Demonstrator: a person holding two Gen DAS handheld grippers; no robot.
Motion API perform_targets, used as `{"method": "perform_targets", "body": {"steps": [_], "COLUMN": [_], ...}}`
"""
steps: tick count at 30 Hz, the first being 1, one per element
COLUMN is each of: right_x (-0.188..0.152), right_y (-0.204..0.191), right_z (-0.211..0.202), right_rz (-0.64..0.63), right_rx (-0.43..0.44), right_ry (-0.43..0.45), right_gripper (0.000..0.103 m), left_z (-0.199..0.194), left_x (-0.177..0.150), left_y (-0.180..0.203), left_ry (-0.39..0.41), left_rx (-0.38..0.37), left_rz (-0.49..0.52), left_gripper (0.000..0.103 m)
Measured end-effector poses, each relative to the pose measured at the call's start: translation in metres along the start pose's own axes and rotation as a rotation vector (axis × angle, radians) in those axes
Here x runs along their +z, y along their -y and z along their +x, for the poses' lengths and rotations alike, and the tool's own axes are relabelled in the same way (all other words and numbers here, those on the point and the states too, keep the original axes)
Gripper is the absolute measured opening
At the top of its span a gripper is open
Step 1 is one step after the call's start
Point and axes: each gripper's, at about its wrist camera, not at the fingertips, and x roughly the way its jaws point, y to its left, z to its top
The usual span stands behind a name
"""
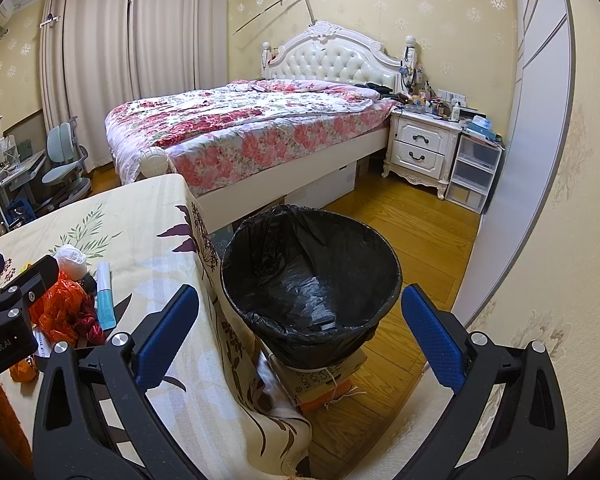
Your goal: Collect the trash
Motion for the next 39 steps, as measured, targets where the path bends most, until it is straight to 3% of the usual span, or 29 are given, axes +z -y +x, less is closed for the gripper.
{"method": "perform_targets", "body": {"steps": [39], "right_x": [-0.0022], "right_y": [0.0001], "right_z": [0.0014], "right_rz": [-0.001], "right_rx": [-0.003], "right_ry": [-0.005], "right_gripper": [0.099], "left_z": [0.0008], "left_x": [-0.0025], "left_y": [0.0035], "left_ry": [-0.027], "left_rx": [-0.016], "left_rz": [0.011], "left_gripper": [0.097]}}
